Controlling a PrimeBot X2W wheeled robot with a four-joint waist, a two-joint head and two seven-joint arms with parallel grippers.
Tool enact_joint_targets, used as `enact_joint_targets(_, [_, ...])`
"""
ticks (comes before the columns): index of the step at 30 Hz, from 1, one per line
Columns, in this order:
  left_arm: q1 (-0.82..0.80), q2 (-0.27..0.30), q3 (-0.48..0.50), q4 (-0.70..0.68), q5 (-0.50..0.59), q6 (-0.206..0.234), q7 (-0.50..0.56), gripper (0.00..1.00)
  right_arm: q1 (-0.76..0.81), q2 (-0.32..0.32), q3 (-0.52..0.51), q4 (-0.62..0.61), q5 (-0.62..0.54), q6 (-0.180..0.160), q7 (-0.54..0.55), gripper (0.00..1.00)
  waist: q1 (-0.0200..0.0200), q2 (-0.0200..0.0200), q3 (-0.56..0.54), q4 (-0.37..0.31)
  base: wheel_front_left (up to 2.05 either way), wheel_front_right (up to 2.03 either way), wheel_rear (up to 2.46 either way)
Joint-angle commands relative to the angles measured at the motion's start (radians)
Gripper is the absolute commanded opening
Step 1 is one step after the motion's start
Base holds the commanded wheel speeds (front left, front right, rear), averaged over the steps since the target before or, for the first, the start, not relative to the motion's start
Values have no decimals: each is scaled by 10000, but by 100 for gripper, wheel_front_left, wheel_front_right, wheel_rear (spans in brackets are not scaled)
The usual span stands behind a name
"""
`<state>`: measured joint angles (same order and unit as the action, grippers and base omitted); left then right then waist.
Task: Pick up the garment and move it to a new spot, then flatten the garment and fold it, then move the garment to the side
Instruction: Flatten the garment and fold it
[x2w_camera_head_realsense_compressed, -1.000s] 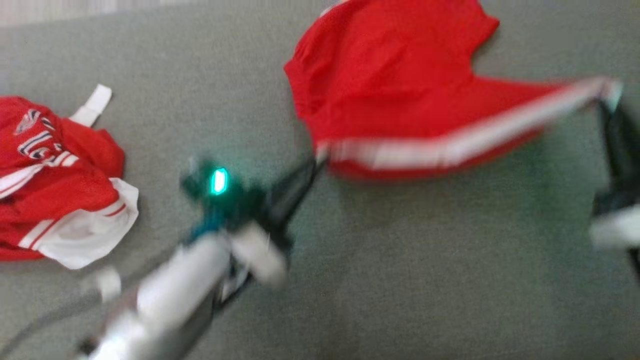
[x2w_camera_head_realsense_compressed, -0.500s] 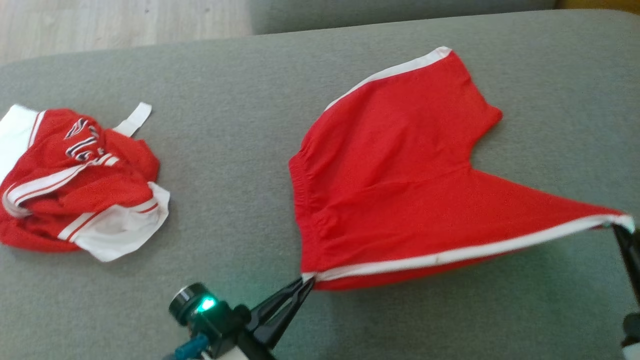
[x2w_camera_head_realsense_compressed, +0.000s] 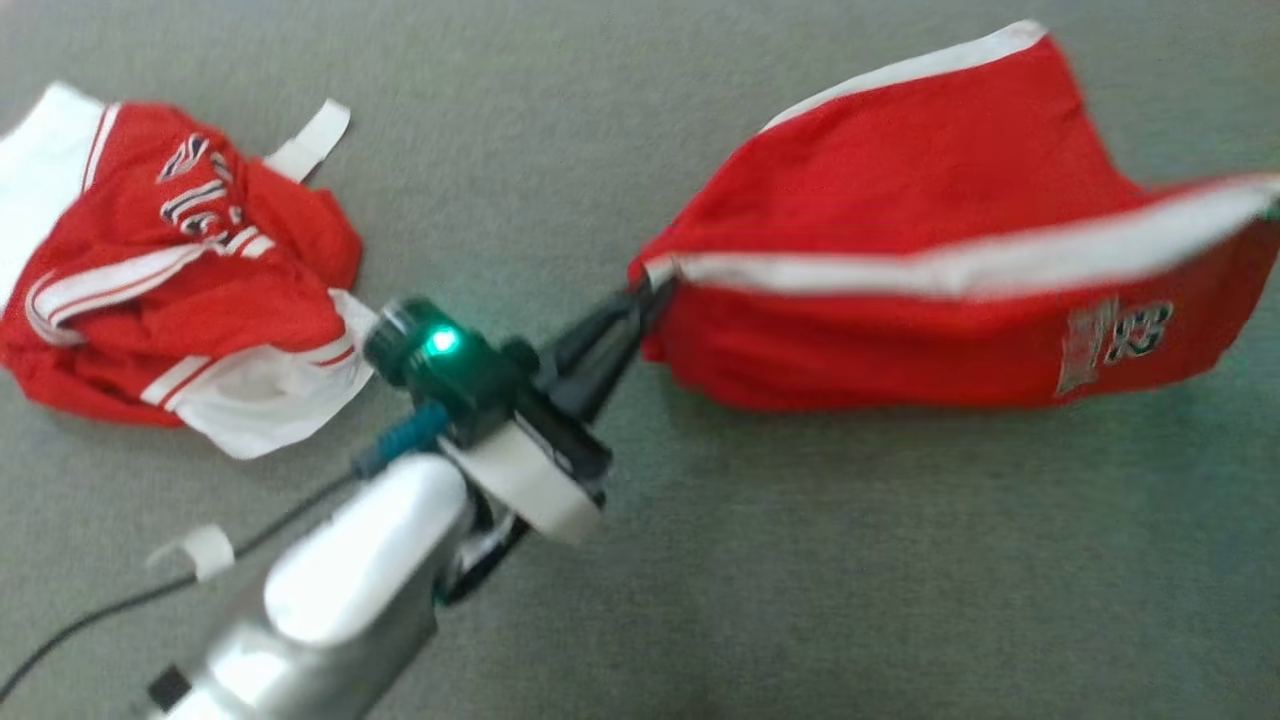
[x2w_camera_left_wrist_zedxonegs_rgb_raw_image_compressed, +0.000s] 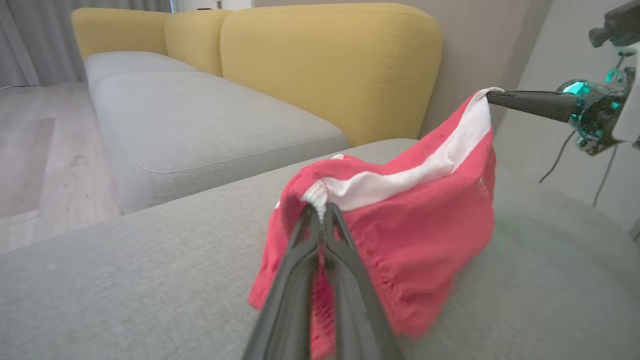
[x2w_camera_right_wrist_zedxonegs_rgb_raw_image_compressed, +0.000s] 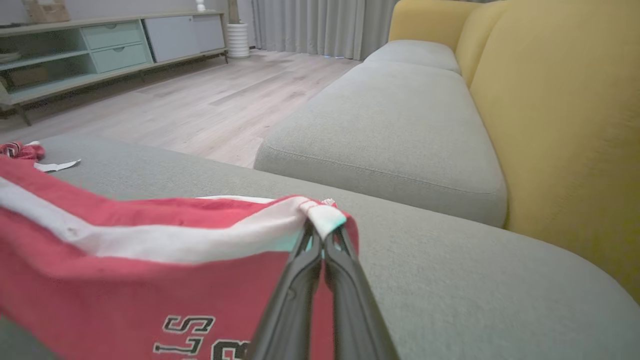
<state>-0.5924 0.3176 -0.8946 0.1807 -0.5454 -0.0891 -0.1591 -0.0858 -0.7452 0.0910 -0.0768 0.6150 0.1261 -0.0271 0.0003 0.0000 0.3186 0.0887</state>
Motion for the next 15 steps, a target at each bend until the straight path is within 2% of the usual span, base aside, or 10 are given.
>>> enact_joint_targets(1, [-605, 41, 553, 57, -1, -11, -21, 0, -657, -701, 374, 115, 236, 46, 54, 0, -3, 0, 572, 390, 0, 0, 0])
enact_joint_targets(11, [-1802, -447, 474, 1197, -274, -255, -38, 0, -3615, -1380, 2186, 1913, 972, 46, 105, 0, -3, 0, 1349, 771, 0, 0, 0])
enact_joint_targets(15, [-2193, -607, 425, 1509, -334, -305, -115, 0, -4324, -1527, 2654, 2376, 1138, 46, 79, 0, -3, 0, 1592, 843, 0, 0, 0])
